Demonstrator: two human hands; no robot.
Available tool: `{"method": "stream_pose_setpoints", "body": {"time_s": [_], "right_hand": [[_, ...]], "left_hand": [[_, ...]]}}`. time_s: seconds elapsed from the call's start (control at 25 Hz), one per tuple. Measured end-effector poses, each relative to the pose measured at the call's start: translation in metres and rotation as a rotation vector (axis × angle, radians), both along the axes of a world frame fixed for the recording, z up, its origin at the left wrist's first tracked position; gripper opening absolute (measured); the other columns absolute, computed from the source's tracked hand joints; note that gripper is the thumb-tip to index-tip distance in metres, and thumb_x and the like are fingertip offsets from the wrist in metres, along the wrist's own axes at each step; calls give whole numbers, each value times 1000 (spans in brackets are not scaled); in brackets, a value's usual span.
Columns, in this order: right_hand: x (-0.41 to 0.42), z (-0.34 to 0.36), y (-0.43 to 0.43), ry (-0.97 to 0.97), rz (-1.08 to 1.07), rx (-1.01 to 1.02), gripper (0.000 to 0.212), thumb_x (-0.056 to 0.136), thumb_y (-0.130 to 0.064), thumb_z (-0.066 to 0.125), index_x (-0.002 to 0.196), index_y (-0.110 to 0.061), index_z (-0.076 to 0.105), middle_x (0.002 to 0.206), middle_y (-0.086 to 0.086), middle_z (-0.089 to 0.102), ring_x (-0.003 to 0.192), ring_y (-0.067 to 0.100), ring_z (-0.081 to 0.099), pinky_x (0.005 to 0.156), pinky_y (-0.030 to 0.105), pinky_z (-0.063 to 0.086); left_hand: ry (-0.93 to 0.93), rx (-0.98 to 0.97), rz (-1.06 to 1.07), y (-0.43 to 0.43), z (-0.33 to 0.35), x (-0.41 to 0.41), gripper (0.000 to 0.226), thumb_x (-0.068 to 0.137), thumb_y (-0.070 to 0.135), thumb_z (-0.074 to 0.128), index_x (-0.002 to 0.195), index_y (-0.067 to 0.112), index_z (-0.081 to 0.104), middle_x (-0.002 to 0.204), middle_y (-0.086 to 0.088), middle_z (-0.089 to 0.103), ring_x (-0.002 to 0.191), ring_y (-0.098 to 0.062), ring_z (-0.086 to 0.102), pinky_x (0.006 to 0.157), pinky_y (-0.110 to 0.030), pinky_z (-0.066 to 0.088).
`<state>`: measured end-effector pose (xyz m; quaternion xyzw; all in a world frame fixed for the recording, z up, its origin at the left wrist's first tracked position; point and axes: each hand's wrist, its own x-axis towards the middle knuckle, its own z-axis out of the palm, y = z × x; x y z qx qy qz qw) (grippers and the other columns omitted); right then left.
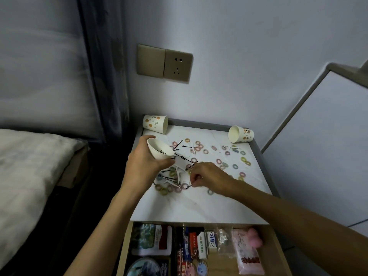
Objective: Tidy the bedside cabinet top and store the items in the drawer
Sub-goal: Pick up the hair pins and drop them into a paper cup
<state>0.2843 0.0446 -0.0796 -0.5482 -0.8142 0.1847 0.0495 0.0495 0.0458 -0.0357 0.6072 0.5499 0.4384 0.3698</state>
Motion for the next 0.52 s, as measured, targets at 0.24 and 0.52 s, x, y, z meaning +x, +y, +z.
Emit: {"method": "stream_pose_setpoints", "body": {"time_s": [0.24, 0.52], "right_hand": [[8, 11, 9, 223, -265, -6, 5, 85, -17, 73, 89, -19, 70, 84, -10, 69, 74, -1, 63, 66, 12, 49], [18, 18, 48, 121, -326, 54, 17, 78, -10, 79, 94, -16, 77, 81, -5, 69, 71, -3, 60, 62, 2, 41]], "left_hand": [[-37, -6, 3, 2, 0, 2, 65, 58, 31, 90, 107, 42, 48, 92, 19, 60, 81, -1, 60, 56, -15, 45], [-37, -13, 14, 5, -2, 1, 66, 58, 30, 91, 107, 41, 47, 92, 19, 60, 82, -1, 60, 56, -16, 44]]}}
